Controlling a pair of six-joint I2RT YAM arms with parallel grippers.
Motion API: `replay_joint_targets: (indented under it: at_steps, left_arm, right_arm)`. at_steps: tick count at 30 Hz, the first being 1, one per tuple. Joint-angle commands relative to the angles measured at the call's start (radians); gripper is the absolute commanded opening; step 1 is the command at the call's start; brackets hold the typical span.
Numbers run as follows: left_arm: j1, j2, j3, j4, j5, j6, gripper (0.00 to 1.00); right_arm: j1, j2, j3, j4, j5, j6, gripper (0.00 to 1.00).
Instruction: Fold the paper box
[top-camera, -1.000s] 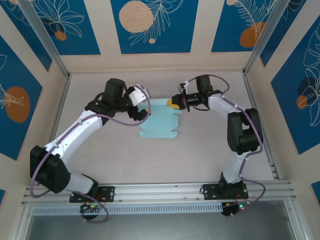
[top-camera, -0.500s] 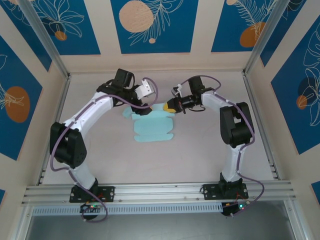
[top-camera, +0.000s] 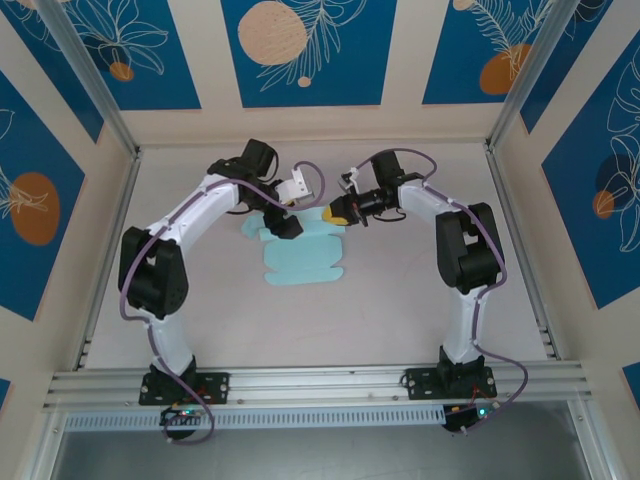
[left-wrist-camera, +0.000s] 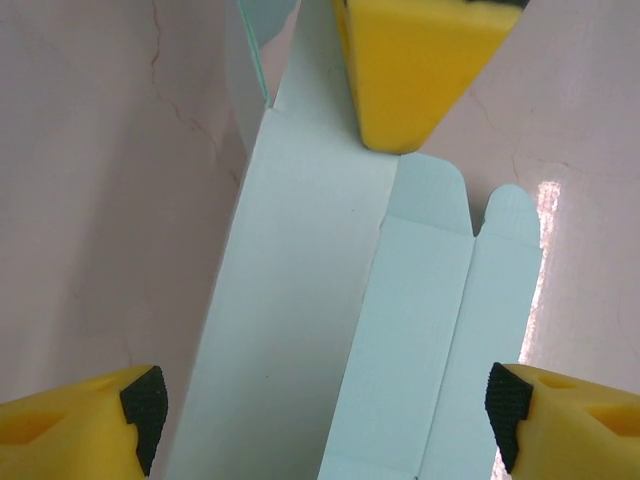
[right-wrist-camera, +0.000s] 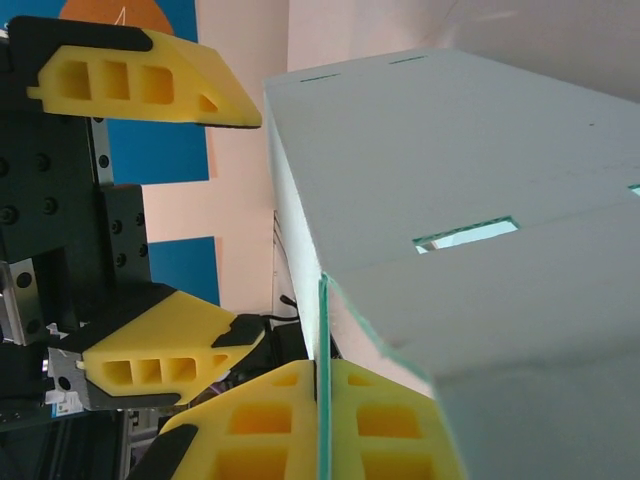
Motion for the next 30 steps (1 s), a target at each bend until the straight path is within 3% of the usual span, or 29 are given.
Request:
replay_joint_targets:
  at_steps: [1, 13, 15, 18, 24, 30]
  left_arm:
    - [0.011, 0.033, 0.052, -0.042, -0.018, 0.038, 0.84]
    - [0.009, 0.142, 0.156, -0.103, -0.028, 0.041, 0.7]
    - [0.006, 0.146, 0.16, -0.122, -0.017, 0.053, 0.71]
    - [0.002, 0.13, 0.156, -0.146, 0.002, 0.093, 0.83]
    - [0.0, 0.115, 0.167, -0.175, -0.005, 0.129, 0.84]
    - [-0.011, 0.07, 0.074, -0.091, -0.018, 0.136, 0.83]
  right_arm:
    - [0.003, 0.018, 0.026, -0.031, 0.009, 0.004, 0.05]
    - [0.002, 0.019, 0.025, -0.045, 0.025, 0.011, 0.06]
    - [0.002, 0.019, 0.025, -0.043, 0.031, 0.018, 0.06]
    - [0.001, 0.025, 0.024, -0.04, 0.043, 0.034, 0.06]
    - [-0.004, 0.02, 0.01, -0.052, 0.04, 0.054, 0.07]
    - [-0.008, -0.014, -0.013, -0.078, 0.051, 0.039, 0.07]
